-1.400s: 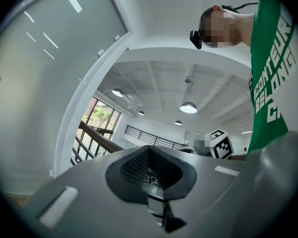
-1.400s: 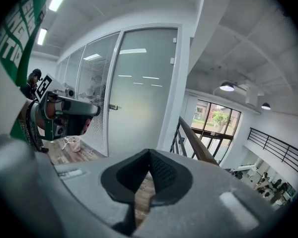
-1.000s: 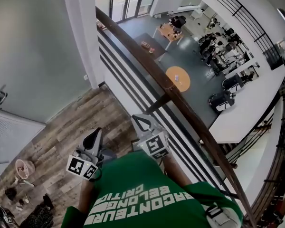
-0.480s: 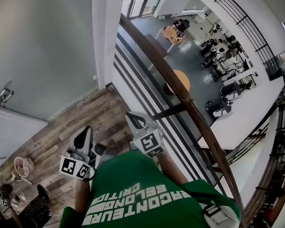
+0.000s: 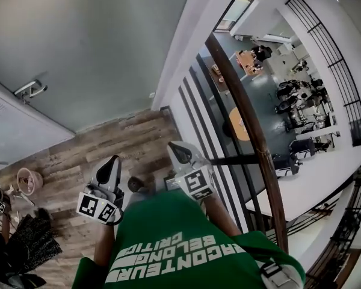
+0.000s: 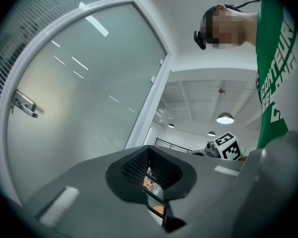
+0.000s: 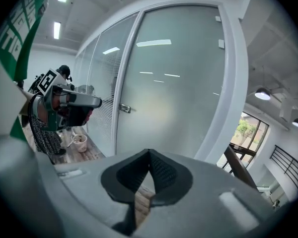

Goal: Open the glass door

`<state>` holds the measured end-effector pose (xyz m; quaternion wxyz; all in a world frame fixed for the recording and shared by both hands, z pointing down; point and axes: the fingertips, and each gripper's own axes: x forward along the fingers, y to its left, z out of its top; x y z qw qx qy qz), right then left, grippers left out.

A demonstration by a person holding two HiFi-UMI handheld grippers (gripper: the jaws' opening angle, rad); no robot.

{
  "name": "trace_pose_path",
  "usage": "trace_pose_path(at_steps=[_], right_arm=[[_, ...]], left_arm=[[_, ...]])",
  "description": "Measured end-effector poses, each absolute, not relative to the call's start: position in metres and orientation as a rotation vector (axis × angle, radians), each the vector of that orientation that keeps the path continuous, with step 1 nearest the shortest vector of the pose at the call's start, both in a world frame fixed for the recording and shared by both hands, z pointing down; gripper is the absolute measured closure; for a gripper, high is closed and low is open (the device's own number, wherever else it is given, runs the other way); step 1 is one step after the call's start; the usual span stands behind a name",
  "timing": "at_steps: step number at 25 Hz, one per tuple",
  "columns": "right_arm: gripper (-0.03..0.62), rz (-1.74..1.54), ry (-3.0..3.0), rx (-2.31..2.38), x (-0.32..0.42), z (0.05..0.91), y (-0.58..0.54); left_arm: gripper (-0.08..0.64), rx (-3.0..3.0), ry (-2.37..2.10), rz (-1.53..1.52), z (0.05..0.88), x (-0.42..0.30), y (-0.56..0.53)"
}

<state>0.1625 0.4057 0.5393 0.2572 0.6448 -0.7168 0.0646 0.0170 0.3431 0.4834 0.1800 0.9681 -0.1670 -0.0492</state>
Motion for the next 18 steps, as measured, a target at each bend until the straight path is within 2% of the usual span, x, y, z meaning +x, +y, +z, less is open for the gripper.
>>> trace_pose_path(at_steps=[10, 18], right_arm=[[0.598, 0.153, -2.164, 1.464, 0.151, 0.558, 0.315], [0.598, 0.049, -2.278, 1.235, 0.148, 0.559, 0.218]], left_arm=[[0.545, 2.716, -0.618, -0.168, 0.477, 0.019, 0.319], [0.545, 2.609, -0.936, -0.171, 0.478, 0.004, 0.26]])
